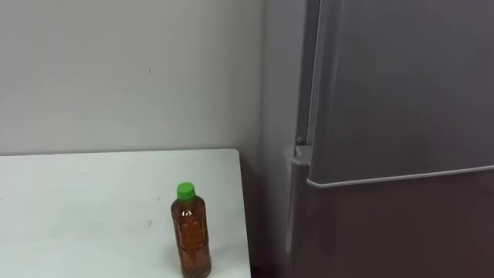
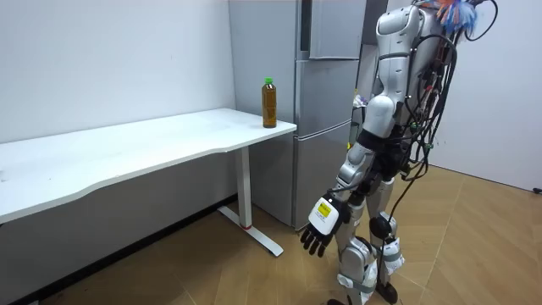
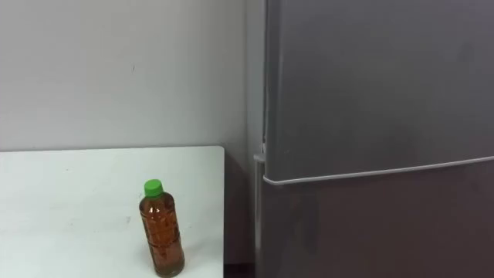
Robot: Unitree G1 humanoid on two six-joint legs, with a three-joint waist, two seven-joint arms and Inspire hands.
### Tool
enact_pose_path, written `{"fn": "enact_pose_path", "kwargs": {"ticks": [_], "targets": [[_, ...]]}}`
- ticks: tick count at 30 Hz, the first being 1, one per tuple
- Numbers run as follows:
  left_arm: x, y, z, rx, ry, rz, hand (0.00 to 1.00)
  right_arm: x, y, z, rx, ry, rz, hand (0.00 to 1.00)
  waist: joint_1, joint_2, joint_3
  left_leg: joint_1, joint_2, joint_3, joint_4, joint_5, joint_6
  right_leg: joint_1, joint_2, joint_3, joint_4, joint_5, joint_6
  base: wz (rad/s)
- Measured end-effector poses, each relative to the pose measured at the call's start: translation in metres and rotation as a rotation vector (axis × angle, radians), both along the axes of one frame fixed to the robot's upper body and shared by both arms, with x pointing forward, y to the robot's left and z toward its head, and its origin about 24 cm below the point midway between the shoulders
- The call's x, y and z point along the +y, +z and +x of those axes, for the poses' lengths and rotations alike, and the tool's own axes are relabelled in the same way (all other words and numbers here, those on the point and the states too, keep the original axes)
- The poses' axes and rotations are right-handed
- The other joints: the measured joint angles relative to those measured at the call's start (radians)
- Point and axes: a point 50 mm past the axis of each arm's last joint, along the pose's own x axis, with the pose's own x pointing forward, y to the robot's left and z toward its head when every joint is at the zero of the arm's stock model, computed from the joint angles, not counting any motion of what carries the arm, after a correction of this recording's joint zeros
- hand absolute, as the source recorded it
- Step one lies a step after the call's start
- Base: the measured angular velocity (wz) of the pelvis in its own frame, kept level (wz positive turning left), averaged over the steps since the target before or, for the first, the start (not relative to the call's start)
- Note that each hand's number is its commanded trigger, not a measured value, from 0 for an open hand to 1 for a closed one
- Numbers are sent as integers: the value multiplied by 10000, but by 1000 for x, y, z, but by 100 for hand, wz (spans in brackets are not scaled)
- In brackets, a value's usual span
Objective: Put the bottle in the upper fridge
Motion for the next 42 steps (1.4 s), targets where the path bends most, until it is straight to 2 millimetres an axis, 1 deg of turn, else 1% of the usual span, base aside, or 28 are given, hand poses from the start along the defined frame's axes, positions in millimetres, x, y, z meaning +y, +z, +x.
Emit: {"fn": "enact_pose_path", "kwargs": {"ticks": [4,7,9,16,27,31,33,35,38,40,42], "targets": [[0,0,-1,4,31,20,0,0,0,-1,-21,13,-50,0,10,15,-1,21,3,21,-11,0,0,-8,-2,13,16,0,0,0],[1,0,-6,94,142,98,0,0,0,-2,-12,-73,-28,0,-1,8,-3,32,2,22,-21,0,0,-1,-5,4,21,0,0,0],[1,1,-5,49,149,126,0,0,0,-2,10,-60,-23,0,-10,-1,-6,27,2,22,-18,1,0,-5,-5,7,21,0,0,0],[3,1,-15,315,353,355,0,0,0,-2,145,-85,31,0,14,-16,-12,30,1,24,-21,0,0,-4,-3,10,9,1,1,0],[8,2,-19,378,984,491,0,1,-1,-1,224,-145,174,0,22,-56,-28,26,-1,18,-34,-2,4,-6,-9,-18,3,1,2,0],[12,3,-19,119,2027,510,0,-1,-1,-3,221,-377,221,0,22,-29,-37,26,-1,19,1,-11,15,-3,-12,-7,9,1,2,0],[12,3,-19,-8,2518,532,0,-2,0,-2,214,-366,205,0,41,41,-55,21,-1,18,17,-27,19,-1,-12,-10,10,1,3,0],[13,3,-20,-153,3123,536,0,-3,0,-3,252,-375,192,0,35,70,-47,31,-1,18,21,-30,23,20,-13,-13,9,4,6,0],[16,4,-15,-606,4258,572,0,-4,0,-3,312,-374,175,0,41,136,-40,39,-1,18,20,-30,22,27,-15,-21,18,4,6,0],[18,5,-10,-1012,5111,632,0,-6,1,-3,297,-392,128,0,47,216,-38,38,-1,15,22,-29,22,26,-15,-15,21,8,9,0],[22,6,-4,-1390,5422,714,0,-7,1,-3,271,-389,92,0,46,259,-36,37,0,15,21,-29,22,25,-14,-15,25,8,10,0]]}}
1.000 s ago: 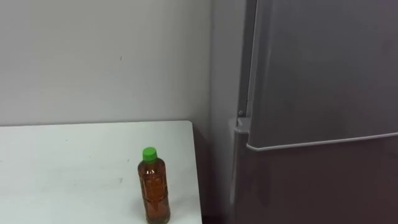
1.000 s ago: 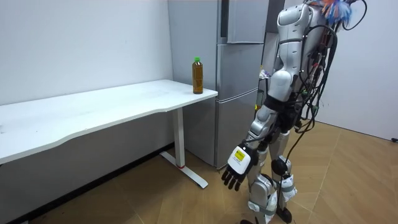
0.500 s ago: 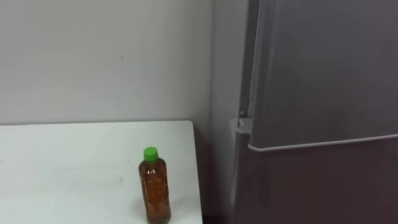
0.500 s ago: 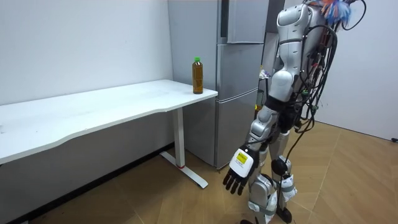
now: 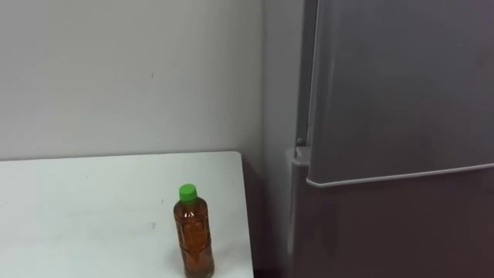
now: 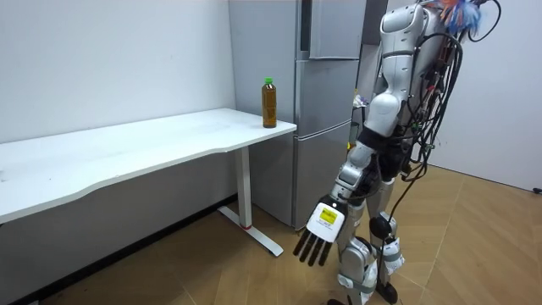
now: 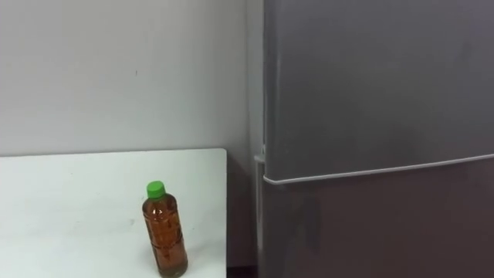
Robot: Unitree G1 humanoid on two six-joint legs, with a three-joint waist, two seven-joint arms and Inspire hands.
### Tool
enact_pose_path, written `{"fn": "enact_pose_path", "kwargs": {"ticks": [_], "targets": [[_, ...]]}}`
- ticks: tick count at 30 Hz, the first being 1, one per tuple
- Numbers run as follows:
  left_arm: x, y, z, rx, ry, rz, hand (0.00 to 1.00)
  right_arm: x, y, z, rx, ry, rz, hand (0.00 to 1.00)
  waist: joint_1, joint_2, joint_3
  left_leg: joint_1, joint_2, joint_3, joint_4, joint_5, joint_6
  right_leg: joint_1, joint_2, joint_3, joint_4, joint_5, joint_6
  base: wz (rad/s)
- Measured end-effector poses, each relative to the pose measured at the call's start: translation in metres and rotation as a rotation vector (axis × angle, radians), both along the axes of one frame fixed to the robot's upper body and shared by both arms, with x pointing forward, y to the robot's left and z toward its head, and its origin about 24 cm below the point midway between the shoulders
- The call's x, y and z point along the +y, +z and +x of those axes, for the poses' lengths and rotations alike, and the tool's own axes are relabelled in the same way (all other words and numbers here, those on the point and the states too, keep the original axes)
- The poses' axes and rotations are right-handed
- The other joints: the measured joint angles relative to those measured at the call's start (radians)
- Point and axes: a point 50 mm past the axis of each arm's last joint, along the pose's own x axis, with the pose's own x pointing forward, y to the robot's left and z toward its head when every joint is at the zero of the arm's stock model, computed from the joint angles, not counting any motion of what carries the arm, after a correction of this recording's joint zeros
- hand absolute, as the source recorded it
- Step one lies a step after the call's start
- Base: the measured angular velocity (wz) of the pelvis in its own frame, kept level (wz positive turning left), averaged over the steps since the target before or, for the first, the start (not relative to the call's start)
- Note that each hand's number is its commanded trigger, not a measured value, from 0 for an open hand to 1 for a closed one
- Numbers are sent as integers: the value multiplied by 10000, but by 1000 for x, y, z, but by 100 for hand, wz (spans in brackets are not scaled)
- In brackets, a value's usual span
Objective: Put the bottle in the upper fridge
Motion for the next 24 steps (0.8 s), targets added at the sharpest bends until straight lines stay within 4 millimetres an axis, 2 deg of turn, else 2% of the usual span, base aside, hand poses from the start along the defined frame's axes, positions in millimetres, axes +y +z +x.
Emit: {"fn": "enact_pose_path", "kwargs": {"ticks": [5,11,19,24], "targets": [[9,7,23,-1359,261,524,0,-3,1,-2,-182,-102,-121,0,12,84,1,12,-6,0,-24,0,0,0,0,10,-7,0,1,0],[20,20,47,-3048,1657,1175,0,-5,2,-5,-280,-454,-130,0,-28,160,16,166,-8,76,-140,4,-1,70,7,99,33,-7,11,-4],[31,47,87,-5260,1931,2300,0,-8,4,-2,-540,-149,-163,0,-6,191,15,126,-11,75,-178,2,0,4,6,99,-18,-10,15,0],[36,63,103,-6348,2045,3010,0,-8,5,4,-844,330,-387,0,11,245,-1,125,-13,73,-179,4,-1,-22,1,15,7,-7,15,0]]}}
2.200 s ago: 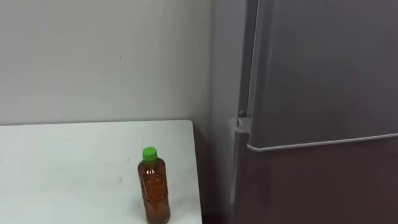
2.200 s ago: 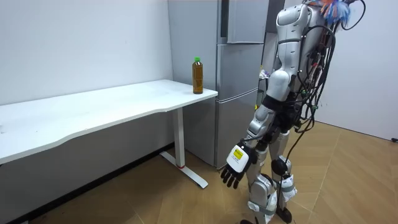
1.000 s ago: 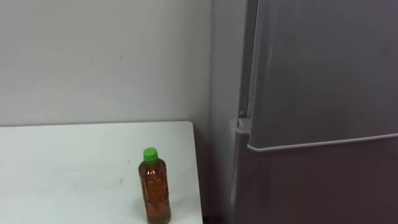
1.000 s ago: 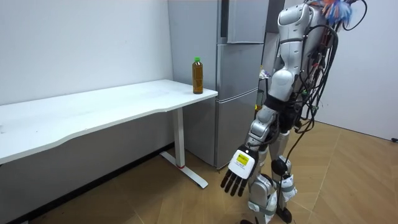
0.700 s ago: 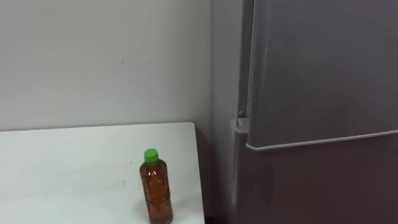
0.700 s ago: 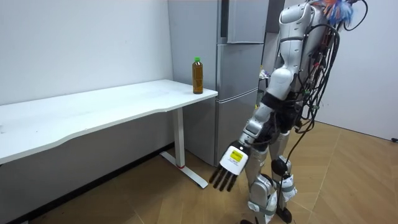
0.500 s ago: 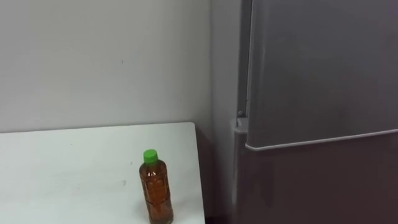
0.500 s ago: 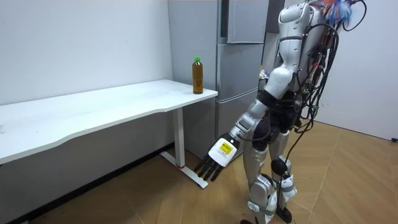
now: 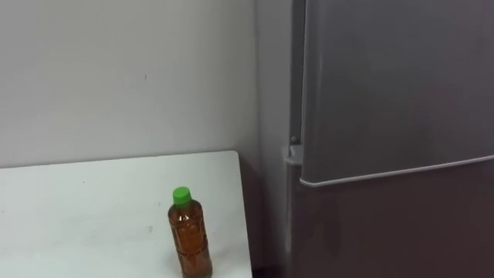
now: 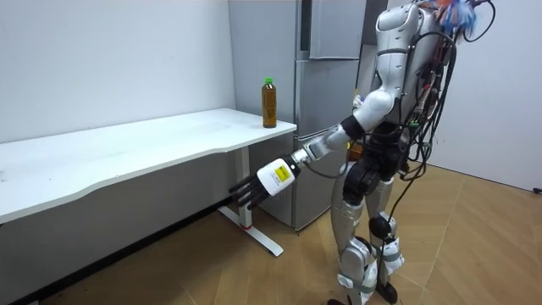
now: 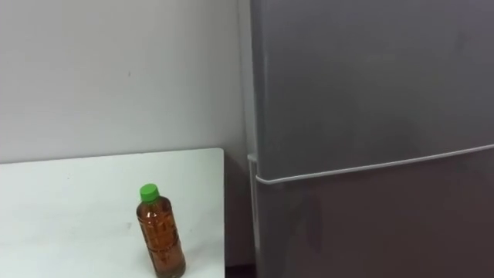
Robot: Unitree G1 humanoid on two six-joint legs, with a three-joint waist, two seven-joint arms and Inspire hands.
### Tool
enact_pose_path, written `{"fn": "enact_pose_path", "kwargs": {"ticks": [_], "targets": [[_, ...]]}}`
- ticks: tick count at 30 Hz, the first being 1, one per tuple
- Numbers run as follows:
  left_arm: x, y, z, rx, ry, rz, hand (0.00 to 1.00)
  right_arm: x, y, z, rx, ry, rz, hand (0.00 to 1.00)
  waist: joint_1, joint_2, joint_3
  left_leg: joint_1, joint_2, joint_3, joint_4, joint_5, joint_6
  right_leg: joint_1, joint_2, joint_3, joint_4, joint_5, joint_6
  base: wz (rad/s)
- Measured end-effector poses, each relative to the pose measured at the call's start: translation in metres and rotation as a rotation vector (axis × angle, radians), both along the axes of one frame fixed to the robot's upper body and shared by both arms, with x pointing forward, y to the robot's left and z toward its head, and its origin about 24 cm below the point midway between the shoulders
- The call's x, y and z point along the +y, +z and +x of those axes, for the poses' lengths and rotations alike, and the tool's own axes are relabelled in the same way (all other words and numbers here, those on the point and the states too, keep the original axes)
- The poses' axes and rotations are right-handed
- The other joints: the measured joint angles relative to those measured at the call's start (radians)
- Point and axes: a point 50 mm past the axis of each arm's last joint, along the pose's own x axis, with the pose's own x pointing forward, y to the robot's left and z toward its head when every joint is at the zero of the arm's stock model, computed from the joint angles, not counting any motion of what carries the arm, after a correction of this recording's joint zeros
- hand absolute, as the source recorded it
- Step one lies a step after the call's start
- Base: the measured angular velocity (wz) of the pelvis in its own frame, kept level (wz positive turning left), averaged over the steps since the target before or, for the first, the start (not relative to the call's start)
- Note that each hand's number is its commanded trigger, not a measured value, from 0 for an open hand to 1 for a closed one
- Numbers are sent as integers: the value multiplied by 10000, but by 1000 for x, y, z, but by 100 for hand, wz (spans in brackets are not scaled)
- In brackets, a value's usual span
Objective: Put the bottle in the upper fridge
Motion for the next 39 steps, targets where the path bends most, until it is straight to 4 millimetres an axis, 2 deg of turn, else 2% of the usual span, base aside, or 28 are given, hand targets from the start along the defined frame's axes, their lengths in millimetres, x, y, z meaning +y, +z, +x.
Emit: {"fn": "enact_pose_path", "kwargs": {"ticks": [1,4,11,16,21,23,25,28,32,35,39], "targets": [[1,6,6,-366,-17,156,0,1,0,0,-16,-8,-7,0,31,16,-24,2,0,2,2,1,-1,-1,-1,1,-3,0,0,0],[3,21,20,-1297,-93,546,0,1,0,1,-104,-12,-86,0,208,7,-19,36,-5,31,16,1,0,20,-17,10,3,0,1,-2],[4,46,39,-2607,-73,1026,0,2,1,-1,-268,-20,-94,0,250,19,-22,55,4,38,14,1,0,27,-9,21,19,0,2,0],[5,80,56,-4120,-131,1585,0,2,1,-2,-249,-57,-83,0,227,-21,-3,57,1,38,37,1,1,6,-27,37,118,-6,4,0],[6,95,61,-4788,-90,1834,0,4,0,-3,-188,-262,-186,0,190,-10,7,18,1,-25,76,-1,3,39,-21,23,131,-6,4,2],[5,106,65,-5263,-113,2003,0,4,0,-3,-188,-373,-132,0,217,-16,-5,5,1,-41,79,0,3,29,-19,13,136,-6,3,2],[5,126,70,-6128,-213,2302,0,6,0,-3,-182,-387,-88,0,236,-60,4,-1,-4,-41,78,0,3,26,-21,8,132,-6,4,0],[3,142,73,-6800,-338,2540,0,6,0,-2,-193,-391,-81,0,232,-57,7,9,-14,-38,78,1,5,34,-27,12,122,-8,7,0],[1,152,78,-7296,-502,2542,0,7,-1,-3,-170,-397,-64,0,193,-20,0,31,-13,-37,112,3,4,36,-25,13,114,-8,7,0],[-3,162,92,-7907,-720,2435,0,9,-1,-2,-195,-385,22,0,185,-47,46,-10,-9,-35,204,3,5,26,-36,12,145,-9,6,0],[-7,181,102,-8773,-1044,2489,0,12,-2,0,-266,-372,162,0,92,-80,34,-86,-11,-34,201,1,8,-84,-47,36,161,-36,11,0]]}}
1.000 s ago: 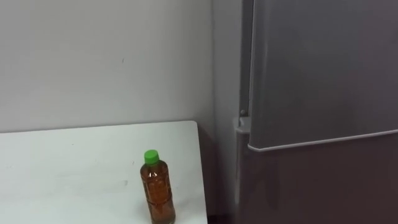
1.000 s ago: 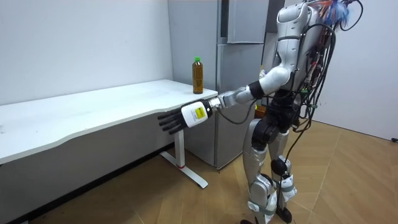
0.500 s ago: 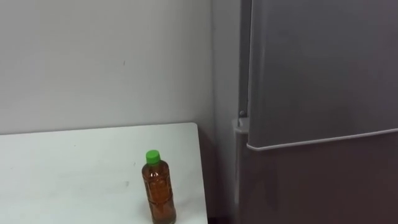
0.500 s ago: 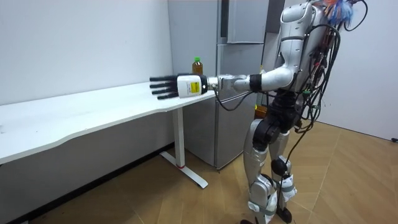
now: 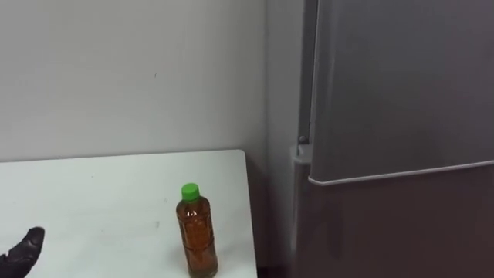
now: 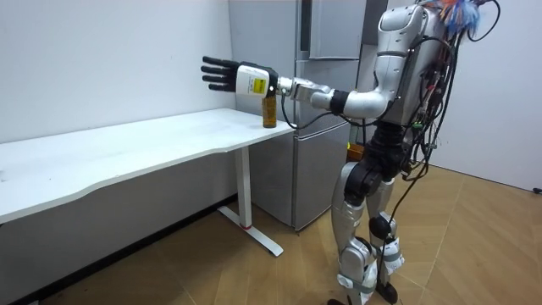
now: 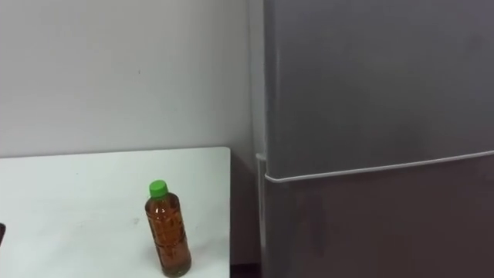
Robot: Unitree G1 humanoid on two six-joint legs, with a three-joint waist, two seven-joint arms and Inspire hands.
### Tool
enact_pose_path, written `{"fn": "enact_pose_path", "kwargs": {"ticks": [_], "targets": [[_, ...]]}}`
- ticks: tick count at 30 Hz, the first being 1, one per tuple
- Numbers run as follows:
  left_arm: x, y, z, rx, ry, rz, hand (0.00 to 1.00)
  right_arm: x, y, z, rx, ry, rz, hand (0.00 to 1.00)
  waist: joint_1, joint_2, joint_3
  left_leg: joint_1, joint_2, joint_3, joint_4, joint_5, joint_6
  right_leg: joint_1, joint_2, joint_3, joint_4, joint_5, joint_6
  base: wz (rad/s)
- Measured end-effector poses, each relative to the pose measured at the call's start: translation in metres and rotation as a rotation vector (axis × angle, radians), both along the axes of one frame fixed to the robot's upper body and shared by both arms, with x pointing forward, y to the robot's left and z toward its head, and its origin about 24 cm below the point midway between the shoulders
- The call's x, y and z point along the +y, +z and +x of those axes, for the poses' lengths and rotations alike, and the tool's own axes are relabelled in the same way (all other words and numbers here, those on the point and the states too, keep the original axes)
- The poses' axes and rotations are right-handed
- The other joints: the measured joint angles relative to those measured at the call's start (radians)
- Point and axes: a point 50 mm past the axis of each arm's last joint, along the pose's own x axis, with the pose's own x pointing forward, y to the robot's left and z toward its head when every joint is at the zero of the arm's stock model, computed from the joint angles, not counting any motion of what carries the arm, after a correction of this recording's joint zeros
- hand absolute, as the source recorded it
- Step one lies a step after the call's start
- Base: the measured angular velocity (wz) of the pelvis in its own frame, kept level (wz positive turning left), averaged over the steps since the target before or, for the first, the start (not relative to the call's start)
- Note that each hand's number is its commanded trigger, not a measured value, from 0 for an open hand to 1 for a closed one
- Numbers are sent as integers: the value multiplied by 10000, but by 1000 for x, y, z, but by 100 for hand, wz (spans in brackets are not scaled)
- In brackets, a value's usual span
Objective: Put the bottle in the upper fridge
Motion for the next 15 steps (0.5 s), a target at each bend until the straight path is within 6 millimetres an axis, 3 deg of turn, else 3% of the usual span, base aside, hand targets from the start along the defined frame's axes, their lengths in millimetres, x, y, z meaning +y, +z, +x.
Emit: {"fn": "enact_pose_path", "kwargs": {"ticks": [8,15], "targets": [[-9,17,11,-714,-647,125,0,0,0,5,13,-23,59,0,-262,29,-16,-63,5,-53,15,2,-3,-10,27,24,-14,16,-17,0],[-28,38,29,-1310,-2247,483,0,4,-1,14,-78,242,164,0,-463,97,128,47,-6,-45,-2,2,-3,114,16,-8,-55,11,-8,-1]]}}
